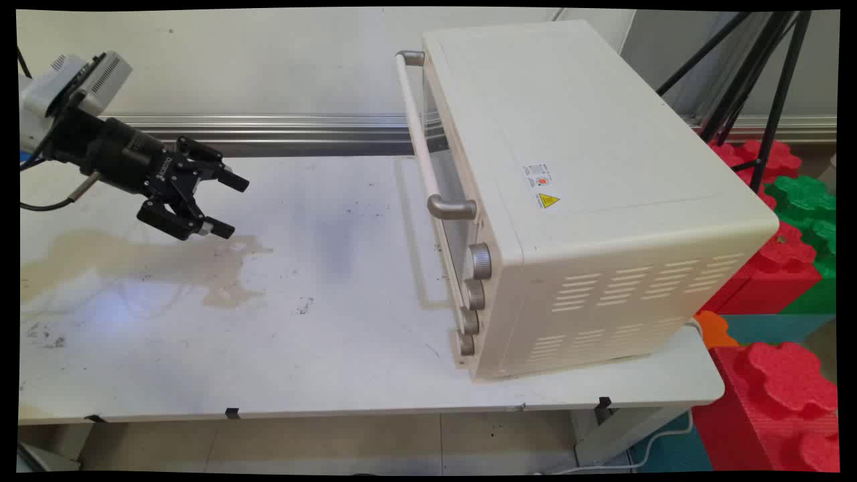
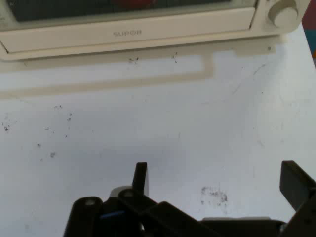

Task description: Open the oven

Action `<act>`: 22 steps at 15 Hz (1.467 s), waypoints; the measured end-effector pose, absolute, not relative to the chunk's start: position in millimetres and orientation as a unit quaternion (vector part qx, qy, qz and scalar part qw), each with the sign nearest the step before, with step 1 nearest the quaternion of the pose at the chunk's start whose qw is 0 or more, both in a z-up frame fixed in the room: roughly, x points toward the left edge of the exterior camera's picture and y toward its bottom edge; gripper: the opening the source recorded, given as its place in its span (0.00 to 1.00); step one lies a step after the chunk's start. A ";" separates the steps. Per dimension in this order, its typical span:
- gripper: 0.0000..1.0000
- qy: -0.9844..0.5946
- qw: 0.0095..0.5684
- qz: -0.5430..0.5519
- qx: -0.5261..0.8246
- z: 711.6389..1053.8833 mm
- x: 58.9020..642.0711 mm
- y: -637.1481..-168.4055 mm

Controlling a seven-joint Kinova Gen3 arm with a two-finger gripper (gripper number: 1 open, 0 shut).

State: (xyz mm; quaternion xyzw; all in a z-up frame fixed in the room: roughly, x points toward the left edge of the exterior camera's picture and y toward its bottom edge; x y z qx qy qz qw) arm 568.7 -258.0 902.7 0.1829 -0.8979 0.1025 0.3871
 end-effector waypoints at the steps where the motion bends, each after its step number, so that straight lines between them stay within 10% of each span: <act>1: 1.00 -0.896 0.390 0.102 0.185 904.3 568.9 -258.2; 22: 1.00 -0.822 0.509 0.113 0.227 960.3 526.8 -298.0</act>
